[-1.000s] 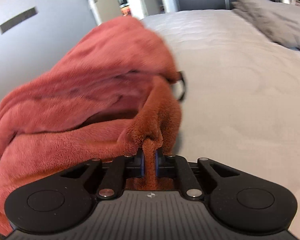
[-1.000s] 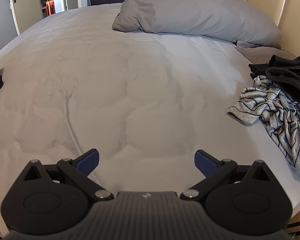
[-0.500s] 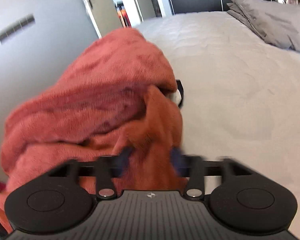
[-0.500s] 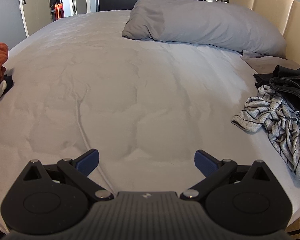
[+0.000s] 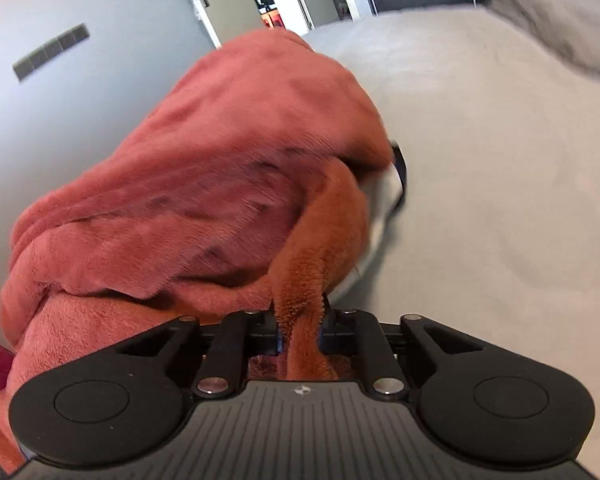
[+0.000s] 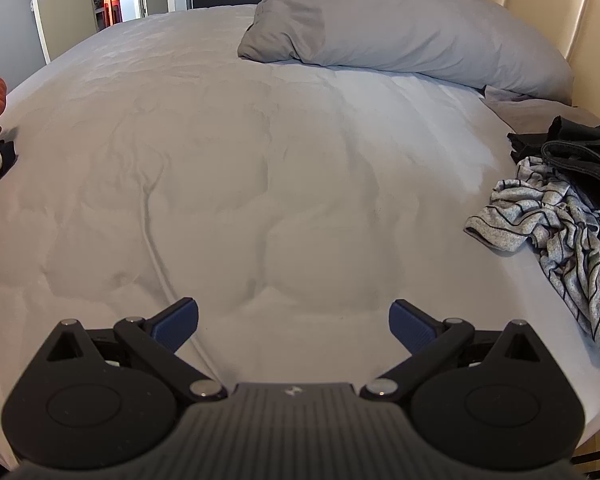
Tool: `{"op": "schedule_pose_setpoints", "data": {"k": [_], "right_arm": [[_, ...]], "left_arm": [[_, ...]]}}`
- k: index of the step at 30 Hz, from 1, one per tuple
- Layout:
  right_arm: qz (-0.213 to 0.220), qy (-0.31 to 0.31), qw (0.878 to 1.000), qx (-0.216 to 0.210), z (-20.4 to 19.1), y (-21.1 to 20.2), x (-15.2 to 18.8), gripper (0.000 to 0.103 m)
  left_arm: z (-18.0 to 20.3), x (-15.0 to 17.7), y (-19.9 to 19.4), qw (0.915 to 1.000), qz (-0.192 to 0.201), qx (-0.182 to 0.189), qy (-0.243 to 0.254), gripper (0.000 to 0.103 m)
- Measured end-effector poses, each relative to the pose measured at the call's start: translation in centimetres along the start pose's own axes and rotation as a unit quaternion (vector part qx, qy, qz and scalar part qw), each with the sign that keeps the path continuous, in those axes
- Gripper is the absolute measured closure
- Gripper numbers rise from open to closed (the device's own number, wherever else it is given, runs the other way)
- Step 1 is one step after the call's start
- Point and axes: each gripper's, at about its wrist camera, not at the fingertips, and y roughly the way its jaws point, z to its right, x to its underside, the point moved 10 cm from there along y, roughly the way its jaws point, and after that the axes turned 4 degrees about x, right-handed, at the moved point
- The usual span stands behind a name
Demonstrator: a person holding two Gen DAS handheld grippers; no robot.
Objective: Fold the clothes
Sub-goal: 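Lift the fleece with the left tool and pull it onto the bed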
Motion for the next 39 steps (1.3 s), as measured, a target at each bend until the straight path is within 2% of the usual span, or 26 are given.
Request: {"op": "schedule_pose_setpoints", "data": {"k": [5, 9, 11, 13, 16, 20, 21, 22, 23, 24, 28, 32, 37, 39], "right_arm": [[0.003, -0.007, 1.0, -0.009, -0.7, -0.3, -0.1, 0.0], [0.008, -0.006, 1.0, -0.017, -1.0, -0.7, -0.3, 0.0], [0.011, -0.004, 1.0, -0.019, -0.9, -1.0, -0.3, 0.0], [0.013, -0.002, 1.0, -0.018, -0.8, -1.2, -0.4, 0.0], [0.016, 0.004, 1.0, -0.019, -0.6, -1.5, -0.4, 0.0], [0.019, 0.003, 1.0, -0.019, -0.6, -1.8, -0.3, 0.0], [0.019, 0.002, 1.0, -0.019, -0.7, -1.8, -0.3, 0.0], [0.018, 0.001, 1.0, -0.019, -0.7, -1.8, -0.2, 0.0], [0.017, 0.001, 1.0, -0.019, -0.7, -1.8, -0.2, 0.0], [0.016, 0.001, 1.0, -0.018, -0.6, -1.7, -0.1, 0.0], [0.007, 0.004, 1.0, -0.011, -0.2, -1.0, 0.0, 0.0], [-0.004, 0.0, 1.0, -0.006, -0.2, -0.1, 0.2, 0.0], [-0.017, 0.001, 1.0, -0.005, -0.1, 0.7, 0.3, 0.0], [-0.022, 0.002, 1.0, -0.002, 0.0, 1.1, 0.4, 0.0]], "left_arm": [[-5.1, -5.5, -6.2, 0.9973, 0.069, -0.013, -0.021, 0.095], [-8.8, -9.7, -12.1, 0.9919, 0.117, -0.049, -0.007, 0.095], [-9.7, -10.7, -13.9, 0.9913, 0.115, -0.063, 0.013, 0.095], [-9.4, -10.4, -14.2, 0.996, 0.076, -0.04, 0.025, 0.094], [-8.3, -8.6, -13.5, 0.9991, 0.018, 0.007, 0.037, 0.09], [-6.1, -6.8, -12.5, 0.9968, 0.003, 0.028, 0.074, 0.081], [-5.3, -6.6, -12.4, 0.9956, 0.004, 0.033, 0.088, 0.071], [-4.5, -6.6, -12.2, 0.994, 0.008, 0.038, 0.102, 0.054], [-3.7, -6.7, -12.2, 0.992, 0.016, 0.042, 0.118, 0.048], [-2.7, -6.9, -12.5, 0.9892, 0.03, 0.045, 0.137, 0.042], [0.8, -8.7, -12.0, 0.9774, 0.072, 0.065, 0.188, 0.033], [2.6, -9.9, -6.7, 0.9691, 0.057, 0.021, 0.239, 0.033], [3.7, -8.9, 0.5, 0.9454, 0.023, -0.045, 0.322, 0.033], [3.3, -8.8, 2.2, 0.9407, 0.018, -0.065, 0.333, 0.033]]}}
